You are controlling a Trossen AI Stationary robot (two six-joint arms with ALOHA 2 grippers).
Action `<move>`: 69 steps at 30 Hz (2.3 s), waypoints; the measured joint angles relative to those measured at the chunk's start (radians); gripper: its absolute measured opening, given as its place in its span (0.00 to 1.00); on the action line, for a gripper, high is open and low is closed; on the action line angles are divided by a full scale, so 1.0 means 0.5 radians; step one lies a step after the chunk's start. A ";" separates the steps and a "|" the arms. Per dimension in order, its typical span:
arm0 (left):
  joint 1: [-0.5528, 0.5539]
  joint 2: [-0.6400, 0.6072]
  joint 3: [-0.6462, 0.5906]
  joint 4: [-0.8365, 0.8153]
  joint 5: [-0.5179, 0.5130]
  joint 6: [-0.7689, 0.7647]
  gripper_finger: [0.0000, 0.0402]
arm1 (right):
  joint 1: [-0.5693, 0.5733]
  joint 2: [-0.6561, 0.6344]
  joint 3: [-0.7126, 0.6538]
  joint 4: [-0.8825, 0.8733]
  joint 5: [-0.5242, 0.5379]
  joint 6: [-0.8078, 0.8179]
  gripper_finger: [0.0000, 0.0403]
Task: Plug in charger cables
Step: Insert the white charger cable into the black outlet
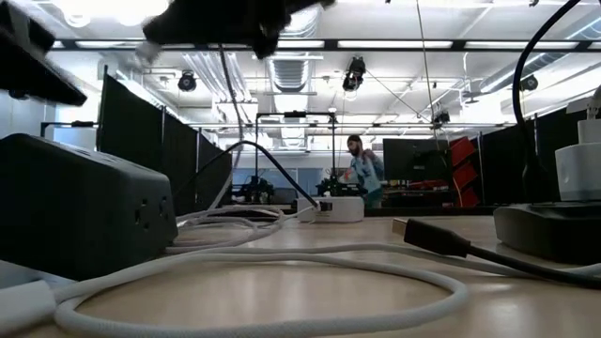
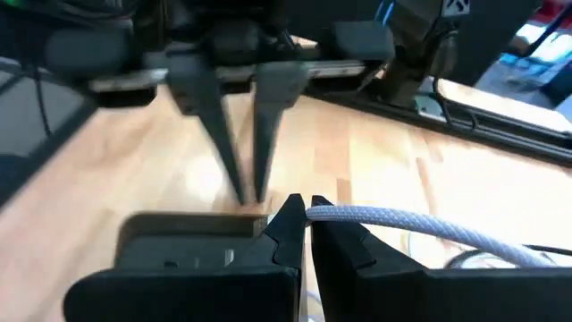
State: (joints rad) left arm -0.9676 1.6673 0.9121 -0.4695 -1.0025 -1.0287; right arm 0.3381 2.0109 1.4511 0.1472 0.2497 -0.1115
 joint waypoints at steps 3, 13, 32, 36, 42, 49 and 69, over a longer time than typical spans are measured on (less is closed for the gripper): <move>0.000 0.011 -0.022 0.014 -0.021 -0.061 0.06 | 0.032 0.036 -0.148 0.294 0.218 -0.090 0.00; 0.150 0.014 -0.022 0.588 -0.070 0.598 0.06 | 0.023 0.107 -0.277 0.631 0.475 -0.283 0.00; 0.252 -0.047 -0.022 0.071 0.218 0.265 0.06 | 0.135 0.078 -0.307 0.596 0.180 -0.277 0.00; 0.188 -0.067 -0.022 -0.137 0.225 -0.017 0.06 | 0.101 0.102 -0.325 0.595 0.168 -0.250 0.00; 0.114 -0.067 -0.022 -0.050 0.264 -0.059 0.06 | 0.026 0.109 -0.376 0.585 -0.060 -0.203 0.00; 0.092 0.059 -0.022 0.214 0.327 0.051 0.06 | 0.012 0.109 -0.392 0.519 -0.173 -0.235 0.00; 0.092 0.120 -0.022 0.189 0.401 0.048 0.06 | -0.067 0.108 -0.309 0.354 -0.443 -0.381 0.00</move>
State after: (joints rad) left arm -0.9215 1.7271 0.9009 -0.3749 -0.8022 -1.0045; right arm 0.3047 2.0651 1.2968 0.3243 0.0283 -0.3021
